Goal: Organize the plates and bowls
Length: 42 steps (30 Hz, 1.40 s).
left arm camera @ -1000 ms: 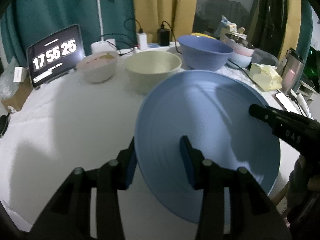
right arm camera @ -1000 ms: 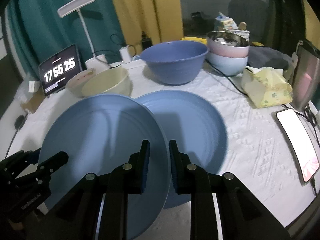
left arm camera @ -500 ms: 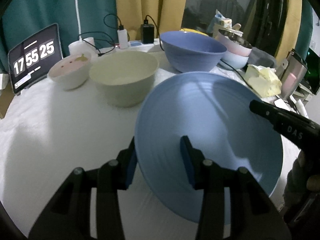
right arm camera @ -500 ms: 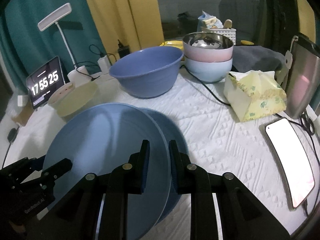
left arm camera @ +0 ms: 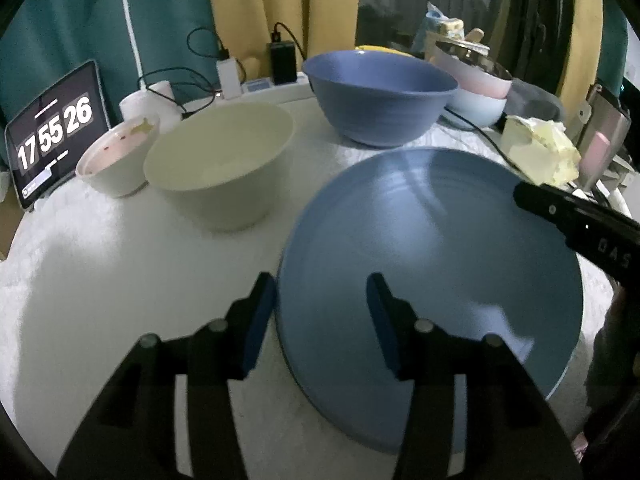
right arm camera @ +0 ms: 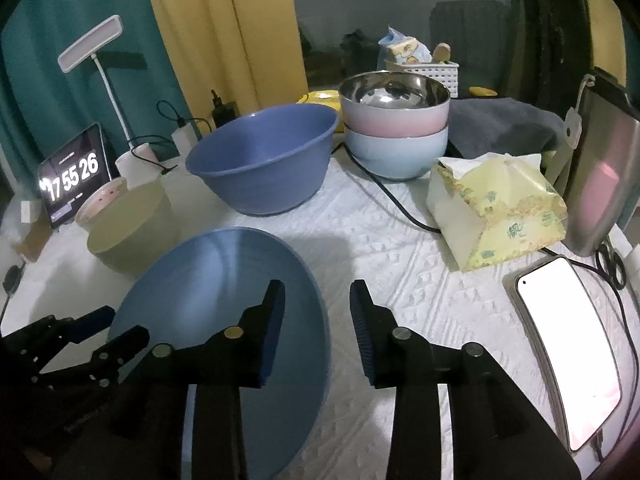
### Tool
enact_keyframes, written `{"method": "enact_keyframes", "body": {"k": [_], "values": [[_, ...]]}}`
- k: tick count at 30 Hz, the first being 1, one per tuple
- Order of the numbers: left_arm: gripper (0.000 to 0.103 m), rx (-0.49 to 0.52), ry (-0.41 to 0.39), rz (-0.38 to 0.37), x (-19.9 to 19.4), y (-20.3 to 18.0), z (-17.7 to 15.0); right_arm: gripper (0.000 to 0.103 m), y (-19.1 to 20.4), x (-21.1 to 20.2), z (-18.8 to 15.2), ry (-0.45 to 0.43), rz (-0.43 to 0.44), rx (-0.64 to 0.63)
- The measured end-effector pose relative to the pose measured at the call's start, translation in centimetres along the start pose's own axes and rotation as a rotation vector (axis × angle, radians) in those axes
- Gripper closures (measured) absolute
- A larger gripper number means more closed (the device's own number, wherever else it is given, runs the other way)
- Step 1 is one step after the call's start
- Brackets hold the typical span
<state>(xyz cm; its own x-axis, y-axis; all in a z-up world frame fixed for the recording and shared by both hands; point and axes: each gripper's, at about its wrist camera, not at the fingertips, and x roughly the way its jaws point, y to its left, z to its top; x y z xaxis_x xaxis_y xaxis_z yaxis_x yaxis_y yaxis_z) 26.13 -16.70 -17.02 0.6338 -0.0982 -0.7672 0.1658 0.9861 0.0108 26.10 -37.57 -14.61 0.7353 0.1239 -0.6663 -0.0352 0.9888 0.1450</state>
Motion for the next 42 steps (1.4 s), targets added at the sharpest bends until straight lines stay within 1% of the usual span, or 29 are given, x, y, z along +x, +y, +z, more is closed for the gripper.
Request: {"method": "enact_keyframes", "body": {"k": [2, 5, 7, 13, 16, 17, 19, 24, 25, 28, 30, 36, 42], "values": [[0.053, -0.020, 0.007, 0.008, 0.3, 0.4, -0.1, 0.065, -0.3, 0.4, -0.2, 0.013, -0.006, 0.006], [0.053, -0.044, 0.038, 0.012, 1.0, 0.8, -0.5, 0.063, -0.7, 1.2, -0.5, 0.044, -0.003, 0.011], [0.053, -0.055, 0.033, 0.011, 1.0, 1.0, -0.6, 0.063, -0.7, 1.4, -0.7, 0.062, 0.013, 0.016], [0.052, -0.088, 0.032, 0.003, 1.2, 1.3, -0.5, 0.063, -0.2, 1.8, -1.3, 0.063, 0.049, 0.009], [0.052, -0.118, 0.041, -0.021, 1.4, 1.8, -0.4, 0.063, 0.3, 2.0, -1.4, 0.062, 0.075, 0.009], [0.052, -0.136, 0.043, -0.035, 1.6, 2.0, -0.4, 0.061, 0.5, 2.1, -1.5, 0.066, 0.087, 0.010], [0.052, -0.151, 0.042, -0.052, 1.7, 2.2, -0.4, 0.059, 0.8, 2.1, -1.6, 0.048, 0.077, 0.008], [0.052, -0.118, 0.022, -0.093, 1.7, 1.8, -0.4, 0.059, 0.9, 2.2, -1.7, 0.037, 0.069, 0.036], [0.053, -0.109, 0.021, -0.086, 1.7, 1.7, -0.4, 0.060, 0.8, 2.2, -1.7, 0.036, 0.069, 0.040], [0.053, -0.110, 0.025, -0.101, 1.7, 1.9, -0.3, 0.060, 0.9, 2.1, -1.9, 0.037, 0.056, 0.054], [0.054, -0.111, 0.030, -0.108, 1.5, 2.1, -0.4, 0.062, 1.0, 1.8, -2.0, 0.041, 0.045, 0.061], [0.054, -0.107, 0.038, -0.121, 0.6, 2.7, -1.5, 0.063, 1.9, 1.0, -3.0, 0.042, 0.018, 0.067], [0.054, -0.119, 0.045, -0.119, -0.7, 4.5, -3.0, 0.063, 3.8, 0.2, -4.3, 0.053, 0.015, 0.057]]}}
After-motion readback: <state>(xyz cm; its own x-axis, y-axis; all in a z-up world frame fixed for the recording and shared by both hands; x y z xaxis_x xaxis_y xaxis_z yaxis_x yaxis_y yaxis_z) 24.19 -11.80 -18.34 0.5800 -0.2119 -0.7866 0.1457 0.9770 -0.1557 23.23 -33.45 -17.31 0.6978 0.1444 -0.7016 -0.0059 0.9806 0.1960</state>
